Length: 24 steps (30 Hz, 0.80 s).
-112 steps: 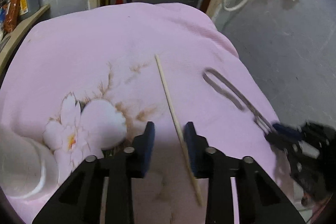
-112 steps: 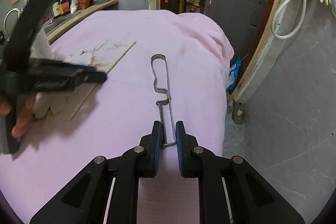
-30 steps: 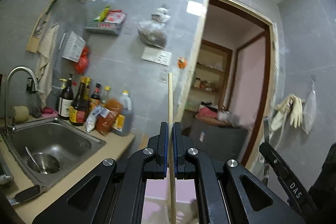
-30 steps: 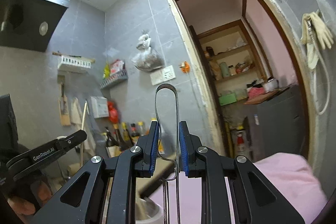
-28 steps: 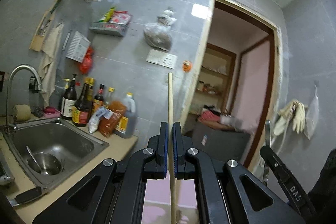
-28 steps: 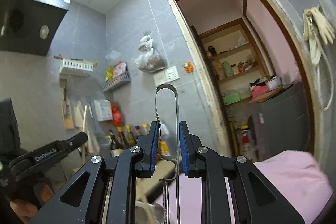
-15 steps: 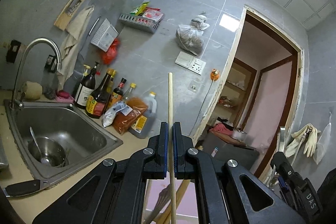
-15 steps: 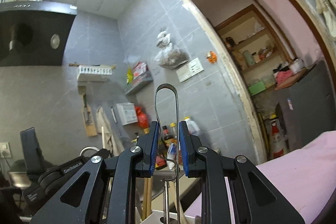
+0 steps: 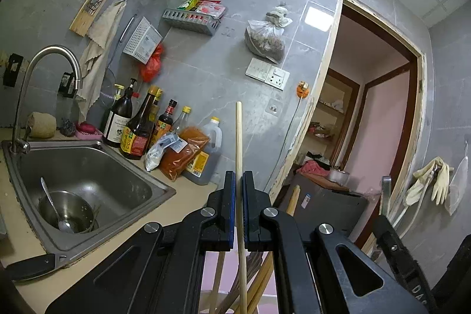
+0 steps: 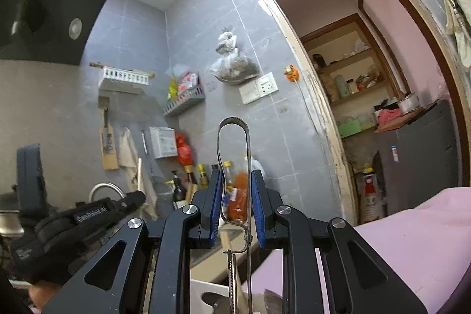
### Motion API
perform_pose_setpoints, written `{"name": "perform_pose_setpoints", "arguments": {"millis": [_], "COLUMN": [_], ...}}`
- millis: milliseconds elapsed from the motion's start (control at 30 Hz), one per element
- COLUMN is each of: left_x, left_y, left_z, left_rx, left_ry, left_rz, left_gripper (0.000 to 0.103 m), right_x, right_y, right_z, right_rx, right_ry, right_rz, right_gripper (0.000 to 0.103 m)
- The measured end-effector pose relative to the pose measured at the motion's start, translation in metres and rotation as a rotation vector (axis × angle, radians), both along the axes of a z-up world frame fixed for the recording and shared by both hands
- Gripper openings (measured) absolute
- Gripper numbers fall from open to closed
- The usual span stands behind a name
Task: Organize utensils
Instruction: 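Lift the chopstick and tongs and carry them over the white caddy, then lower both items into the caddy and open both tools to release them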
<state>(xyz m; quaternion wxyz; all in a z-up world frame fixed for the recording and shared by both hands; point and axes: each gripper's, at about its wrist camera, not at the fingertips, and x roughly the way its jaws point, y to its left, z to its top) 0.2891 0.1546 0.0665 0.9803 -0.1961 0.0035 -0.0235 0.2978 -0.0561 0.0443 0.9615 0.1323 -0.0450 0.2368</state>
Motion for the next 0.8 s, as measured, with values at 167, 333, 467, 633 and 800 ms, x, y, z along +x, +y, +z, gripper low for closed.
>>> {"name": "perform_pose_setpoints", "arguments": {"millis": [167, 333, 467, 633, 800], "left_x": [0.000, 0.000, -0.002, -0.002, -0.002], "left_y": [-0.010, -0.012, -0.014, -0.021, -0.025], "left_z": [-0.005, -0.014, -0.021, -0.025, -0.030], "left_rx": [0.037, 0.042, 0.040, 0.065, 0.082], "left_ry": [-0.001, 0.006, 0.008, 0.018, 0.028], "left_rz": [0.004, 0.007, 0.010, 0.003, -0.007], "left_gripper": [0.002, 0.002, 0.002, 0.002, 0.002], "right_x": [0.002, 0.002, 0.002, 0.002, -0.001], "right_y": [0.004, 0.006, 0.008, 0.011, 0.010], "right_z": [-0.009, -0.016, -0.022, -0.026, -0.028], "right_rx": [-0.024, -0.035, -0.058, -0.088, -0.103], "right_ry": [0.017, 0.022, 0.017, 0.024, 0.029], "right_rz": [-0.051, -0.091, -0.117, -0.110, -0.107], "right_gripper": [0.017, 0.017, 0.017, 0.017, 0.017]}}
